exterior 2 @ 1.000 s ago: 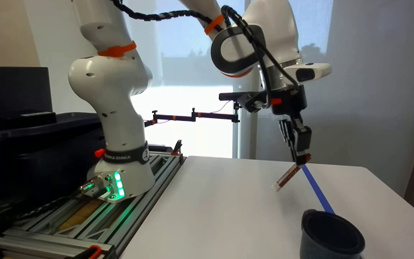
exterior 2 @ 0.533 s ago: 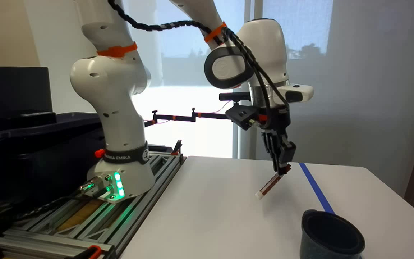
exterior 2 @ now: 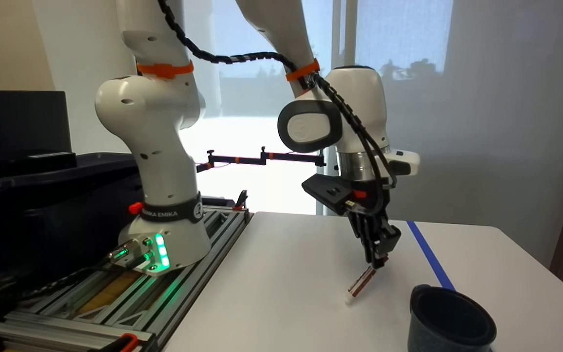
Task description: Take the marker out of the cup
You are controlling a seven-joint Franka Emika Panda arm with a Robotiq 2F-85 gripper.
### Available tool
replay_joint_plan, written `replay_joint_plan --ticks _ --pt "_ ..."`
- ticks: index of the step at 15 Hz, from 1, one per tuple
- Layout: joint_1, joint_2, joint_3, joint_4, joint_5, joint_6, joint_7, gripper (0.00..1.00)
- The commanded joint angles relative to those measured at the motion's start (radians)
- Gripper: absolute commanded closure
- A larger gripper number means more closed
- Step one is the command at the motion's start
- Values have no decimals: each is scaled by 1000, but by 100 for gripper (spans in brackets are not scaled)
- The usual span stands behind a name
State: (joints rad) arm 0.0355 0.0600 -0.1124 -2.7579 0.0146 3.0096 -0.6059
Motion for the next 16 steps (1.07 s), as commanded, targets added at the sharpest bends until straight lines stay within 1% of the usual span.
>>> replay_joint_plan --ticks 1,5,7,8,10,11,12,13,14,15,16 --pt "-23 79 25 0 38 89 -100 95" --pt "-73 139 72 2 30 145 -140 95" --pt "-113 168 109 3 27 175 -149 95" --pt "-165 181 140 3 -64 186 -80 95" --pt "-202 210 160 4 -112 217 -63 95" --pt "-210 222 153 4 -141 230 -49 95" --pt "-217 229 147 5 -168 239 -35 93" --pt "-228 231 149 5 -188 249 -19 70" --pt "-228 223 142 6 -204 249 -1 85" --pt "-228 217 139 7 -216 248 19 75" --pt "-212 204 120 9 -221 245 37 93"
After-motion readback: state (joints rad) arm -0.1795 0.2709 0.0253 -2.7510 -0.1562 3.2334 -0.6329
